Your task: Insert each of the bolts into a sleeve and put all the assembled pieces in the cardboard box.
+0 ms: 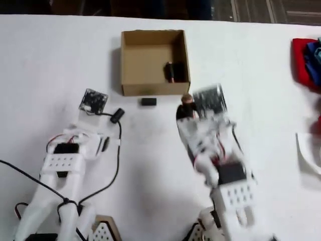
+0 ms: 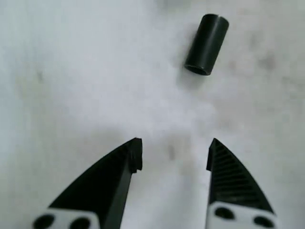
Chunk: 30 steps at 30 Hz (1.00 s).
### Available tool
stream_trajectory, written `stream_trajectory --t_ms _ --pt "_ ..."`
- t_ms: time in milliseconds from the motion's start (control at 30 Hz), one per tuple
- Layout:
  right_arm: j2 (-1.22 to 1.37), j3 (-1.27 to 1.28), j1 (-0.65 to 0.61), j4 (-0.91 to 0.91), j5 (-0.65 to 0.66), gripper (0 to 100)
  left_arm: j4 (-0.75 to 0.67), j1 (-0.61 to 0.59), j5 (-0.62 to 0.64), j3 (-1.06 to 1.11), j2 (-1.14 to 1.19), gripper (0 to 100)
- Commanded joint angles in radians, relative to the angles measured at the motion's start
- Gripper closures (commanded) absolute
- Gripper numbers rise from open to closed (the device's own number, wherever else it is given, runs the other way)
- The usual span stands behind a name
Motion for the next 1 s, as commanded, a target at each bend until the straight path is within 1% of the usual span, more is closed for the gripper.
stream_trajectory --t_ms 0,133,267,333,400,467,600,700,767,833,967 --pt "0.375 -0.439 0.025 0.182 0.008 97.8 -0.055 -0.002 0.034 0.016 0.0 77" --pt "0.688 -0.848 0.065 0.39 0.006 97.8 -0.08 0.0 0.043 0.03 0.0 77" --pt "0.946 -1.168 0.073 0.515 0.005 97.8 -0.078 0.0 0.038 0.033 0.0 77" --pt "1.069 -1.303 0.062 0.524 -0.011 97.8 -0.078 0.002 0.038 0.033 0.0 77" --pt "1.193 -1.445 0.053 0.524 -0.077 97.8 -0.078 0.002 0.038 0.033 0.0 77" --pt "1.325 -1.594 0.048 0.532 -0.109 97.8 -0.078 0.002 0.038 0.035 0.0 77" --pt "1.563 -1.898 0.035 0.628 -0.106 97.8 -0.078 0.002 0.038 0.035 0.0 77" --pt "1.704 -2.111 0.031 0.727 -0.106 97.8 -0.078 0.002 0.041 0.035 0.0 77" --pt "1.788 -2.229 0.019 0.756 -0.106 97.8 -0.078 0.002 0.041 0.035 0.0 77" --pt "1.86 -2.332 0.01 0.753 -0.114 97.8 -0.078 0.002 0.041 0.035 0.0 77" --pt "1.94 -2.441 -0.027 0.685 -0.106 97.8 -0.078 0.002 0.041 0.035 0.0 77"
